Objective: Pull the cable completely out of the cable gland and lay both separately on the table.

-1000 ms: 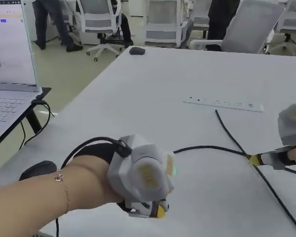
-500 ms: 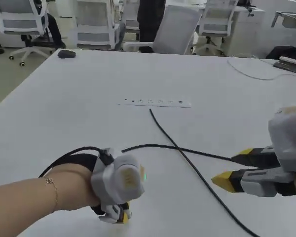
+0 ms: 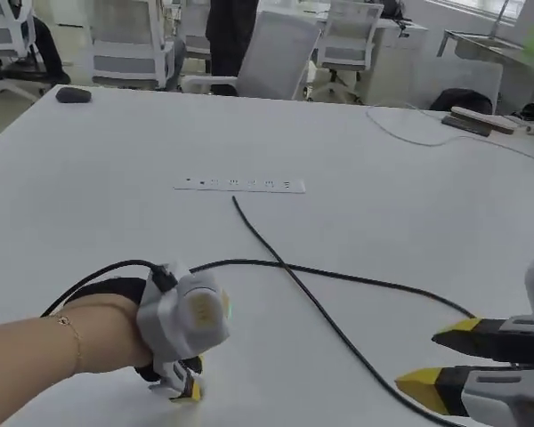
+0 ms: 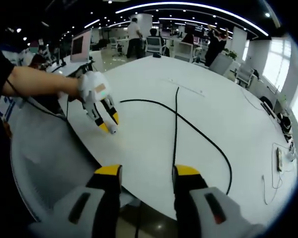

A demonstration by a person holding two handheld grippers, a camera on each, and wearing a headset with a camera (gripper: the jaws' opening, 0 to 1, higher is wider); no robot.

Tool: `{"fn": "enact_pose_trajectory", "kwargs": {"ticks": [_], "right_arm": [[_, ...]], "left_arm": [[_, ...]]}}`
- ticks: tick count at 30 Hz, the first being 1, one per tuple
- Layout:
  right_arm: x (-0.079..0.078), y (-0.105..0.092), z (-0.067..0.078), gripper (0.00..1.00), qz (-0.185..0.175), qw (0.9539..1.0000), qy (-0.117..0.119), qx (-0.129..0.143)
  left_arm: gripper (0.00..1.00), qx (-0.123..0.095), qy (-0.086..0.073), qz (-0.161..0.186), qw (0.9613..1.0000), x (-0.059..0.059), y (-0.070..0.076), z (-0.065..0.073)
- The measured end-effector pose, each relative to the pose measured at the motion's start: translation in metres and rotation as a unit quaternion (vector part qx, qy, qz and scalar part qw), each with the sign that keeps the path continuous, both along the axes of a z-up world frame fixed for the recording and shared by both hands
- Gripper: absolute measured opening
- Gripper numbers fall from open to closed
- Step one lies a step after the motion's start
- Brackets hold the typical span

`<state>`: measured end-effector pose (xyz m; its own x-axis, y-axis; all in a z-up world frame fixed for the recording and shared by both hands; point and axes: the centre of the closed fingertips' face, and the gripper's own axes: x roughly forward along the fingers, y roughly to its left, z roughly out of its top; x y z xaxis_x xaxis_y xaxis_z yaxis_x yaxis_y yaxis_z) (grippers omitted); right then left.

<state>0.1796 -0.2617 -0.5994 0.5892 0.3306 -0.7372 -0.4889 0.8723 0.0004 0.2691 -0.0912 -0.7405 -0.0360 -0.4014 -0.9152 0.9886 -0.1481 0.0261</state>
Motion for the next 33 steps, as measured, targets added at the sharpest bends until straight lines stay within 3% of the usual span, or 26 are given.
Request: {"fn": "enact_pose_trajectory", "kwargs": {"ticks": [6,11,14,17,18,21,22,23,25,28,29,30,31,32,33], "right_arm": [[0.001,0.020,0.012,0.44,0.007,0.9998,-0.003,0.019],[-0.002,0.037,0.021,0.46,0.028,0.9994,-0.007,0.021],[-0.003,0.038,0.018,0.48,0.037,0.9992,-0.004,0.012],[-0.006,0.037,0.015,0.47,0.038,0.9992,0.004,0.011],[-0.007,0.037,0.015,0.47,0.037,0.9992,0.005,0.012],[-0.013,0.038,0.012,0.47,0.030,0.9992,0.012,0.024],[-0.015,0.038,0.012,0.47,0.028,0.9992,0.012,0.026],[-0.017,0.039,0.012,0.47,0.026,0.9992,0.012,0.028],[-0.021,0.040,0.012,0.47,0.021,0.9991,0.013,0.035],[-0.028,0.038,0.009,0.48,0.001,0.9987,0.020,0.047],[-0.030,0.038,0.008,0.48,-0.003,0.9984,0.023,0.051],[-0.032,0.038,0.007,0.49,-0.011,0.9981,0.024,0.056],[-0.032,0.038,0.006,0.49,-0.015,0.9978,0.025,0.060],[-0.033,0.038,0.006,0.49,-0.025,0.9971,0.024,0.067],[-0.033,0.038,0.006,0.50,-0.035,0.9965,0.022,0.073]], "left_arm": [[0.35,-0.044,-0.003,0.023,0.9988,-0.012,0.013,0.054],[0.36,-0.101,0.000,0.068,0.9926,-0.021,0.037,0.113],[0.37,-0.119,-0.020,0.092,0.9884,-0.024,0.062,0.145],[0.36,-0.128,-0.065,0.120,0.9824,-0.026,0.096,0.176],[0.35,-0.134,-0.068,0.127,0.9805,-0.026,0.099,0.179],[0.34,-0.175,-0.078,0.192,0.9625,-0.031,0.129,0.202],[0.34,-0.191,-0.081,0.220,0.9533,-0.032,0.141,0.207],[0.35,-0.202,-0.081,0.238,0.9466,-0.034,0.149,0.209],[0.36,-0.221,-0.072,0.281,0.9309,-0.037,0.163,0.209],[0.37,-0.268,-0.053,0.360,0.8920,-0.043,0.186,0.208],[0.38,-0.289,-0.049,0.391,0.8723,-0.042,0.195,0.209],[0.38,-0.308,-0.044,0.410,0.8575,-0.042,0.199,0.210],[0.38,-0.322,-0.039,0.424,0.8456,-0.043,0.202,0.211],[0.38,-0.336,-0.036,0.445,0.8293,-0.044,0.209,0.210],[0.39,-0.335,-0.040,0.457,0.8231,-0.046,0.215,0.206]]}}
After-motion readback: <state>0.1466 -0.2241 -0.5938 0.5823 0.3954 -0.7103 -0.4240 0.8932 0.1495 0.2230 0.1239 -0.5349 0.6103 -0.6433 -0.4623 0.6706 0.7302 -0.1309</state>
